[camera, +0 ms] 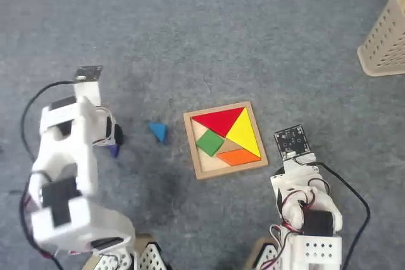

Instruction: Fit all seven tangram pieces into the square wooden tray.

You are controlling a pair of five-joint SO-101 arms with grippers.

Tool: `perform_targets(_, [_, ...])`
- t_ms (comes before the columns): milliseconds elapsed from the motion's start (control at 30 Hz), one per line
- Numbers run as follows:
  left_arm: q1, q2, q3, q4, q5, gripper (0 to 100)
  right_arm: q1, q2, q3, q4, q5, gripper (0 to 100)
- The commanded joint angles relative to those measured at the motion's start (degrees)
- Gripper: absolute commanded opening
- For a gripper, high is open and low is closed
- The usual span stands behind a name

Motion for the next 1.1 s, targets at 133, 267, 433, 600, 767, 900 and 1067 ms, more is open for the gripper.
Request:
perform_targets(133, [2.46,-26.73,10.15,-0.97,5.10,20,0.57,0.48,0.88,0.31,0.62,0.6])
perform_targets(267, [3.34,-25.41,8.84,-1.14,6.15,20,0.57,0.48,0.88,0.31,0.62,0.6])
perform_targets(433, [7.21,-12.40,3.74,-1.23,6.42,20,0.57,0.48,0.88,0.31,0.62,0.6])
perform_targets(600, [4.40,3.78,-3.74,-1.05,6.15,20,0.57,0.48,0.88,0.31,0.62,0.6])
perform_targets(767, [1.49,11.25,-10.07,1.58,4.57,20,0.57,0.48,0.88,0.31,0.62,0.6])
perform_targets(900, [1.32,11.52,-10.24,1.76,4.57,20,0.57,0.48,0.88,0.31,0.62,0.6])
perform_targets(1067, [1.14,11.78,-10.07,2.90,4.22,19,0.57,0.48,0.88,0.31,0.62,0.6])
